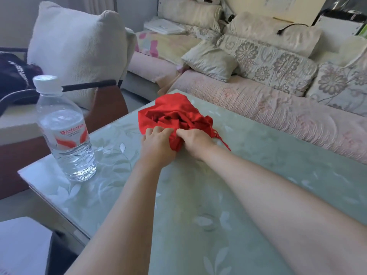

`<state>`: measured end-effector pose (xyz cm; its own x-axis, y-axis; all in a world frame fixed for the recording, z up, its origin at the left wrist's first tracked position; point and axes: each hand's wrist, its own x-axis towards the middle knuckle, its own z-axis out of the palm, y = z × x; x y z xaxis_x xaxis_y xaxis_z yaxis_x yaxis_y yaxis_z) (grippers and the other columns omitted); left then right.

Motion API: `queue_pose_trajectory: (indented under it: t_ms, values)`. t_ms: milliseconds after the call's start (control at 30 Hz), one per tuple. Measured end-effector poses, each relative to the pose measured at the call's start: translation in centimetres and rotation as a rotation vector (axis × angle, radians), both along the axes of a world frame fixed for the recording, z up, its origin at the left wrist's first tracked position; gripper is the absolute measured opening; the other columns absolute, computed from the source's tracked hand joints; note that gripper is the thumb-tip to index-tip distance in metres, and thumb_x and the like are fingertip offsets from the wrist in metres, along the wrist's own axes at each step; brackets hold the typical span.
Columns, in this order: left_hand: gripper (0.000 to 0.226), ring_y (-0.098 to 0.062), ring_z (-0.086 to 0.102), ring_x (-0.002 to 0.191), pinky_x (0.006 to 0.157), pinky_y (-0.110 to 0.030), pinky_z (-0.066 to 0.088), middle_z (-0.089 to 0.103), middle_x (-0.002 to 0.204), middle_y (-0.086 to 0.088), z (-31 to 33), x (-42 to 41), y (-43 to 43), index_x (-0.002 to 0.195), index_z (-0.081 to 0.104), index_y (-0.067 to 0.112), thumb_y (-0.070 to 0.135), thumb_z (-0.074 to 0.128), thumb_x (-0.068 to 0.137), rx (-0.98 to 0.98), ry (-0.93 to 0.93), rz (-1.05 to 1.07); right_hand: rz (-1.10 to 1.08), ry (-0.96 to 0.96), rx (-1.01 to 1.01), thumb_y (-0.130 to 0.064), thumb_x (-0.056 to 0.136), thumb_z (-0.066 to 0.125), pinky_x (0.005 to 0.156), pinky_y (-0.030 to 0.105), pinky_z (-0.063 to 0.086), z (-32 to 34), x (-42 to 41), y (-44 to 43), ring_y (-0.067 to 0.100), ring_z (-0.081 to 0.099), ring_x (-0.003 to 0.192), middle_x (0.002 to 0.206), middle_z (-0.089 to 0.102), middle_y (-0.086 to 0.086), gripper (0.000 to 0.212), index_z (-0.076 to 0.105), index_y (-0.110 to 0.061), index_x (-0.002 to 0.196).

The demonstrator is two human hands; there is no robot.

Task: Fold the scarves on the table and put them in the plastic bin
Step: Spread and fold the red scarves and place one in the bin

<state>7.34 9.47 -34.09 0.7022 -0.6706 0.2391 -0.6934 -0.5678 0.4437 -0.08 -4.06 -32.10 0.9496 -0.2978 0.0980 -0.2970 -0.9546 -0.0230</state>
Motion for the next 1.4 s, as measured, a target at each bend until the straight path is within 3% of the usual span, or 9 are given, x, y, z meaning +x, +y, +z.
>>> queue_pose_trajectory:
  t_ms: [167, 300, 367, 500, 733, 1000, 1200, 1300, 1400]
  values:
    - [0.058, -0.024, 0.034, 0.134, 0.110, -0.036, 0.024, 0.046, 0.145, 0.007, 2.5, -2.3, -0.6, 0.133, 0.056, 0.037, 0.035, 0.074, 0.078, 0.071, -0.069, -0.204, -0.034, -0.090, 0.102, -0.012, 0.091, 0.050, 0.070, 0.040, 0.049, 1.9, -7.7, -1.1, 0.037, 0.062, 0.086, 0.093, 0.067, 0.017, 0.023, 0.061, -0.026, 0.106]
    - [0.053, -0.019, 0.058, 0.111, 0.104, -0.033, 0.029, 0.069, 0.109, 0.006, 3.3, -7.1, -1.9, 0.099, 0.072, 0.029, 0.065, 0.043, 0.073, 0.154, -0.118, -0.372, -0.119, -0.124, 0.158, -0.012, 0.087, 0.053, 0.079, 0.035, 0.050, 3.2, -16.0, -2.5, 0.036, 0.066, 0.094, 0.100, 0.072, 0.013, 0.033, 0.071, -0.025, 0.110]
    - [0.046, -0.020, 0.061, 0.107, 0.104, -0.032, 0.028, 0.071, 0.104, 0.003, 3.2, -10.4, -2.2, 0.099, 0.071, 0.026, 0.055, 0.041, 0.081, 0.176, -0.140, -0.450, -0.136, -0.136, 0.154, -0.005, 0.083, 0.050, 0.085, 0.035, 0.051, 3.8, -20.4, -2.6, 0.033, 0.066, 0.098, 0.104, 0.073, 0.012, 0.044, 0.074, -0.025, 0.114]
    - [0.023, -0.032, 0.062, 0.094, 0.070, -0.034, 0.035, 0.069, 0.100, -0.009, 3.1, -18.3, -1.8, 0.100, 0.064, 0.015, 0.034, 0.050, 0.098, 0.109, -0.122, -0.611, -0.214, -0.053, 0.136, 0.001, 0.087, 0.052, 0.081, 0.036, 0.049, 4.1, -28.5, -2.2, 0.031, 0.064, 0.094, 0.095, 0.066, 0.008, 0.048, 0.076, -0.032, 0.112]
    - [0.022, -0.025, 0.064, 0.094, 0.074, -0.035, 0.045, 0.070, 0.098, 0.000, 4.1, -27.9, -2.6, 0.107, 0.063, 0.024, 0.039, 0.058, 0.093, 0.010, -0.090, -0.870, -0.363, 0.103, 0.019, -0.005, 0.089, 0.049, 0.082, 0.034, 0.046, 5.4, -41.1, -0.7, 0.029, 0.062, 0.101, 0.103, 0.064, 0.007, 0.041, 0.075, -0.025, 0.113]
    - [0.053, -0.019, 0.040, 0.132, 0.100, -0.034, 0.038, 0.048, 0.142, 0.008, 3.3, -31.6, -3.6, 0.139, 0.049, 0.033, 0.018, 0.055, 0.089, 0.008, -0.225, -0.909, -0.691, 0.467, -0.204, -0.011, 0.088, 0.048, 0.098, 0.035, 0.043, 5.6, -49.0, 0.2, 0.028, 0.058, 0.117, 0.121, 0.062, 0.005, 0.034, 0.069, -0.020, 0.114]
    - [0.062, -0.027, 0.023, 0.145, 0.116, -0.042, 0.023, 0.020, 0.161, -0.001, 2.7, -33.6, -6.2, 0.155, 0.018, 0.034, 0.033, 0.044, 0.099, 0.181, -0.325, -0.773, -0.547, 0.058, 0.140, -0.038, 0.080, 0.044, 0.114, 0.035, 0.031, 3.0, -47.8, 0.6, 0.018, 0.042, 0.137, 0.148, 0.046, -0.007, 0.069, 0.044, -0.031, 0.148]
    - [0.052, -0.026, 0.047, 0.124, 0.097, -0.039, 0.044, 0.053, 0.138, -0.001, 2.3, -33.7, -7.5, 0.145, 0.042, 0.029, 0.027, 0.053, 0.094, 0.175, -0.213, -0.753, -0.475, 0.173, 0.175, -0.070, 0.075, 0.047, 0.107, 0.040, 0.039, 1.8, -46.6, 0.5, 0.020, 0.045, 0.132, 0.143, 0.047, -0.004, 0.083, 0.034, -0.037, 0.150]
    - [0.033, -0.022, 0.056, 0.107, 0.083, -0.035, 0.049, 0.067, 0.112, 0.007, 2.2, -33.6, -8.3, 0.119, 0.064, 0.031, 0.025, 0.056, 0.088, 0.139, -0.187, -0.778, -0.430, 0.133, 0.207, -0.037, 0.086, 0.063, 0.092, 0.034, 0.045, 2.0, -46.3, -0.6, 0.026, 0.055, 0.115, 0.118, 0.057, 0.003, 0.050, 0.056, -0.035, 0.136]
